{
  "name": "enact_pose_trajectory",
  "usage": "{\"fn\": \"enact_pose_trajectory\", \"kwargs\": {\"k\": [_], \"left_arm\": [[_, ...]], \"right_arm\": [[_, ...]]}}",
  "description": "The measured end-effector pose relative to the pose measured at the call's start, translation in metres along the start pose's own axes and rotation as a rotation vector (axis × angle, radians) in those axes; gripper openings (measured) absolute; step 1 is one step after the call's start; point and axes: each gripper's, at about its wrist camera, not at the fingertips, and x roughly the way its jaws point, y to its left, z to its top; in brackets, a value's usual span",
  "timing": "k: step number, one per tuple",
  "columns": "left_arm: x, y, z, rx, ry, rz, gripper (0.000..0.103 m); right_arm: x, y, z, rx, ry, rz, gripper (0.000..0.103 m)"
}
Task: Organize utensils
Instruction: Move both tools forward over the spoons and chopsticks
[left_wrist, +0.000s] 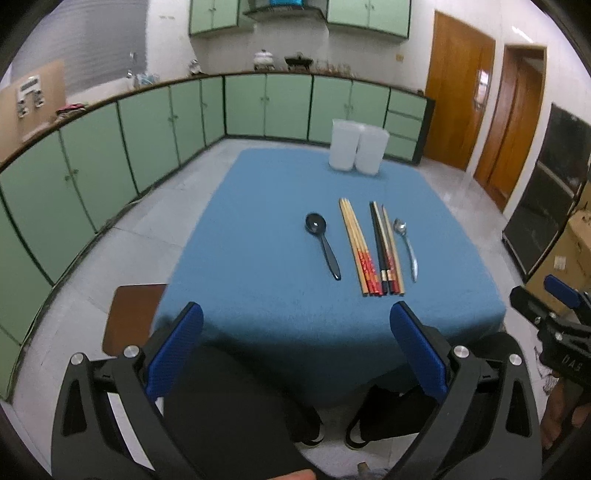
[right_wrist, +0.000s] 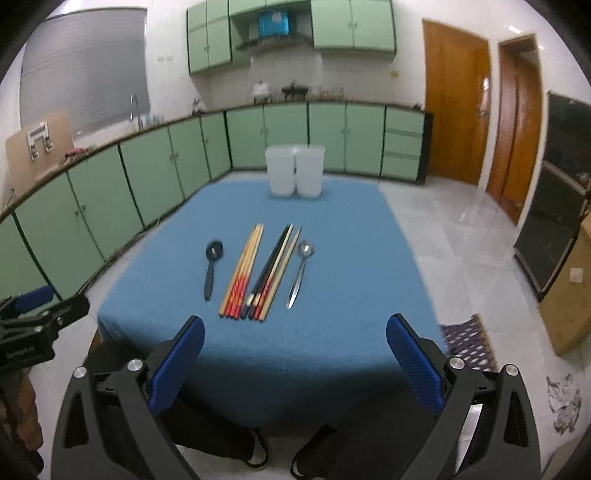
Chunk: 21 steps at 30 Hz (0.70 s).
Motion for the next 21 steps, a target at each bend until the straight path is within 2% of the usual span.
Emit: {"fn": "enact_pose_trajectory", "kwargs": {"k": [5,10,13,21], "left_arm": [[0.054,-0.008,0.009,0.040,0.053,-0.044,0.098],[0.104,-0.008,0.012,0.045,0.106,-0.058,0.098],[0.126,-0.007,0.013,0.036,0.136,-0.061,0.098],[0.160,-0.007,0.012,0.044,0.177,-0.059,0.098]], "right_arm": [[0.057,-0.003,-0.003,-0.018,0.044,-0.005,0.086],[0.113,-0.014,0.001,0.014,0.109,0.020,0.068],[0.143,-0.019,0.001,0.034,0.152,0.043,0.066],[0.180,-0.022,-0.003,0.028,0.203,0.057,0.063]]}}
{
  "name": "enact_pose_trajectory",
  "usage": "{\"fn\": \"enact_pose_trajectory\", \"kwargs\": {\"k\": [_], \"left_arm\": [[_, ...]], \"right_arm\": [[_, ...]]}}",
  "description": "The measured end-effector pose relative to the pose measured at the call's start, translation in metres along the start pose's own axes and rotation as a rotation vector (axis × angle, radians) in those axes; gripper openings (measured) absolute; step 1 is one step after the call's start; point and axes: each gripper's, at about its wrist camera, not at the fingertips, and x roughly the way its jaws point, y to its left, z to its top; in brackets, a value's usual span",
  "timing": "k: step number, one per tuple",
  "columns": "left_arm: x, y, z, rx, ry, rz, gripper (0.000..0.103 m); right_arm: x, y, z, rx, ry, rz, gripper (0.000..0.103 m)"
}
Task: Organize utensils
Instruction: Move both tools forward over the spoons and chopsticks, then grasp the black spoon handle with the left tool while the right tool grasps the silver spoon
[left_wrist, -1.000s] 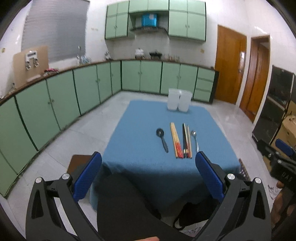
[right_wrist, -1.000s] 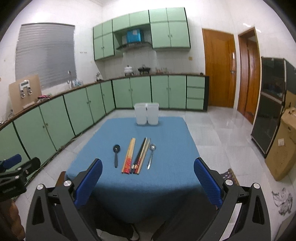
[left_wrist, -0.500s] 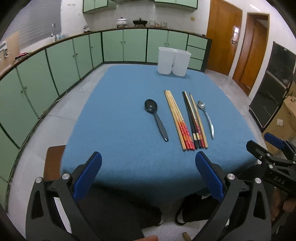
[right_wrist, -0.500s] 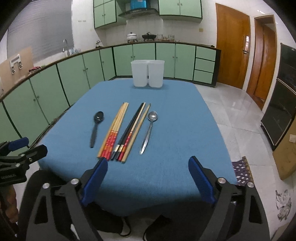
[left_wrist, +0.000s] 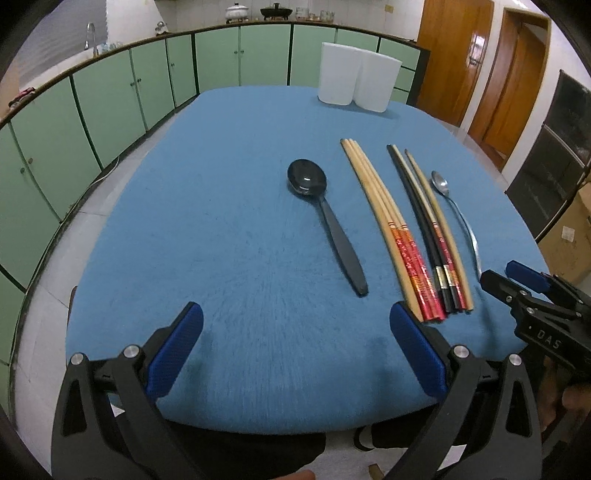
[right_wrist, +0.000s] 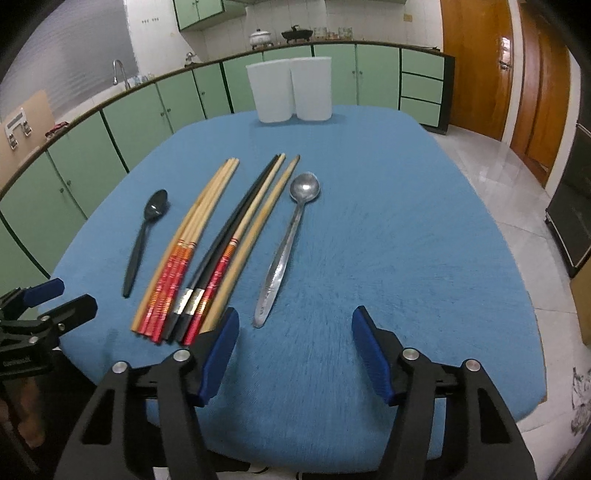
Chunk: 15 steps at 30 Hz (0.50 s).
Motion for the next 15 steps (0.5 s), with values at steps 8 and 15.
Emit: {"fn": "enact_pose_trajectory", "kwargs": {"k": [8,15], "left_arm": [[0.019,-0.010,0.005,0.024,0.011,0.005,0.098],[0.032,-0.028,0.009,0.060,-0.009,0.058,0.097]], "right_arm": [[0.001,-0.006,0.000,-0.054,-0.044,-0.029,0.050],[0.003,-0.018,0.005,-0.041,-0.063,-0.022,0.040]]}}
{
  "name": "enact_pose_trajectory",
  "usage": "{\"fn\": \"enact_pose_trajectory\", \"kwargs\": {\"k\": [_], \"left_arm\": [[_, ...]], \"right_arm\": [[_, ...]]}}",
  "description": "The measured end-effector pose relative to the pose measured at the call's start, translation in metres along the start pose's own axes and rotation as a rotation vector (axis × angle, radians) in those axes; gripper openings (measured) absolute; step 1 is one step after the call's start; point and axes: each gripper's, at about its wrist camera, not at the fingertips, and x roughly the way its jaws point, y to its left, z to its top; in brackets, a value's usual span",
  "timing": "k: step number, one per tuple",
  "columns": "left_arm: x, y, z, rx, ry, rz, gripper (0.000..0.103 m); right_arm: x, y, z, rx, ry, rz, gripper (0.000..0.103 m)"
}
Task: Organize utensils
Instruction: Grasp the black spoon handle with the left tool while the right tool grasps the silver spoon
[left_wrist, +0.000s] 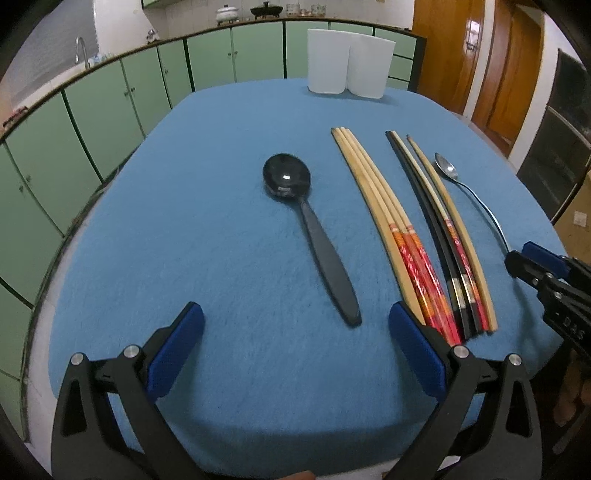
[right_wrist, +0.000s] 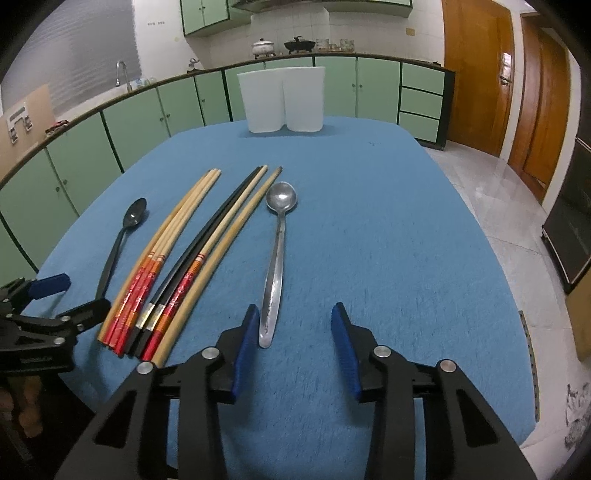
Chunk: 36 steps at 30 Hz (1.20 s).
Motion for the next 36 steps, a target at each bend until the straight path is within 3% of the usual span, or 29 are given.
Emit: {"fn": "enact_pose_trajectory", "kwargs": {"k": [1,3,6,12,16,18,20,22,24,25,28,36], "left_arm": [[-0.001,0.000,-0.001,-0.001,-0.007,0.001,0.095],[-0.004,-0.001,-0.002,-0.009,-0.035,0.000,0.073],[-0.009,-0.002,-0.004,-0.017,-0.060,0.004,0.049],[-0.015,-0.003,-0.009,-0.037,-0.085,-0.029,0.018],[-0.012,-0.004,-0.007,-0.045,-0.086,-0.026,0.021],[-0.013,-0.005,-0.007,-0.043,-0.089,-0.030,0.040],[-0.013,-0.007,-0.008,-0.038,-0.096,-0.023,0.042],[-0.014,-0.006,-0.009,-0.038,-0.098,-0.022,0.040],[-0.014,-0.003,-0.008,-0.054,-0.092,-0.045,0.017],[-0.014,0.000,-0.006,-0.064,-0.086,-0.054,0.014],[-0.015,0.008,-0.001,-0.103,-0.063,-0.084,0.012],[-0.047,0.015,0.019,-0.094,-0.107,-0.093,0.012]], "right_arm": [[0.001,0.000,0.000,-0.005,-0.002,0.001,0.040],[0.001,0.001,0.001,-0.011,-0.007,0.002,0.038],[0.001,0.003,0.000,-0.020,-0.012,0.015,0.030],[-0.001,0.005,-0.004,-0.031,-0.026,0.025,0.028],[0.000,0.005,-0.005,-0.031,-0.034,0.027,0.028],[0.000,0.005,-0.006,-0.030,-0.037,0.028,0.028],[-0.001,0.005,-0.007,-0.030,-0.042,0.028,0.027],[-0.001,0.005,-0.007,-0.024,-0.043,0.042,0.017],[-0.002,0.006,-0.006,-0.027,-0.040,0.050,0.010],[-0.003,0.006,-0.005,-0.026,-0.041,0.052,0.010],[-0.008,0.005,-0.001,-0.008,-0.042,0.066,0.010],[-0.042,0.007,0.030,0.001,-0.084,0.101,0.009]]}}
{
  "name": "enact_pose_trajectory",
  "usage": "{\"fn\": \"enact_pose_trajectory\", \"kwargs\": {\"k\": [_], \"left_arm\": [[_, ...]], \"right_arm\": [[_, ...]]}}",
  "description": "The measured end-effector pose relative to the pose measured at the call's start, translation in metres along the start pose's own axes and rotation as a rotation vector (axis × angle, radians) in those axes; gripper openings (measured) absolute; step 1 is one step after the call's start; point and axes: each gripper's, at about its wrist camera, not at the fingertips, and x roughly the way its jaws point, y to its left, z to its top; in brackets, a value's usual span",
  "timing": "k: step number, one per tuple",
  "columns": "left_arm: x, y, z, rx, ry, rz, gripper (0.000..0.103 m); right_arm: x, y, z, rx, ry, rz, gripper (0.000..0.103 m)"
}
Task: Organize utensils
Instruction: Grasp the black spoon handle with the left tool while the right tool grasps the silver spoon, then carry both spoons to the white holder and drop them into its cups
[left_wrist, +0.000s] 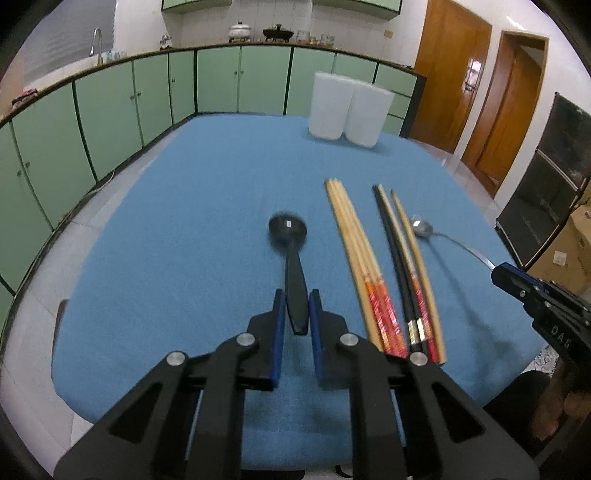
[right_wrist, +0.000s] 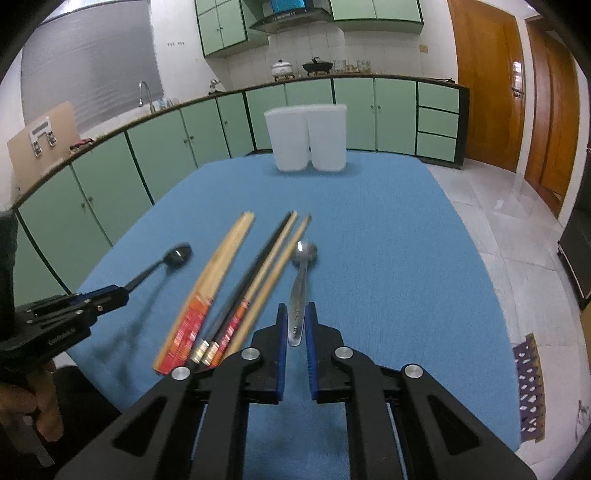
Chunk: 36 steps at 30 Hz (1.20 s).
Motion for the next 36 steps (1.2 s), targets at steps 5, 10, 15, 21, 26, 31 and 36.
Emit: {"fn": "enact_pose_trajectory", "kwargs": {"k": [5,10,15,21,26,31,36], "left_arm": [[-0.016,-0.001,0.023,0.039,-0.038,-0.001,0.012],[-0.019,-0.001,0.051,0.084,-0.034,-0.020,0.011],[-0.019,0.004,0.080,0.095,-0.011,-0.065,0.011],[-0.025,0.001,0.108,0.132,-0.004,-0.096,0.010],[-0.031,-0.003,0.127,0.158,-0.010,-0.116,0.010],[-0.034,-0.010,0.142,0.165,-0.007,-0.157,0.010],[-0.031,-0.023,0.172,0.201,-0.016,-0.178,0.003]], "right_arm": [[-0.011,0.002,0.030,-0.009,-0.010,0.013,0.009],[-0.012,-0.001,0.060,-0.026,0.013,0.023,0.008],[-0.008,-0.008,0.087,-0.030,0.061,0.041,0.008],[-0.008,-0.012,0.105,-0.041,0.101,0.057,0.006],[-0.010,-0.014,0.117,-0.048,0.112,0.062,0.002],[-0.012,-0.016,0.130,-0.042,0.115,0.073,0.002],[-0.015,-0.016,0.159,-0.058,0.096,0.069,0.002]]}}
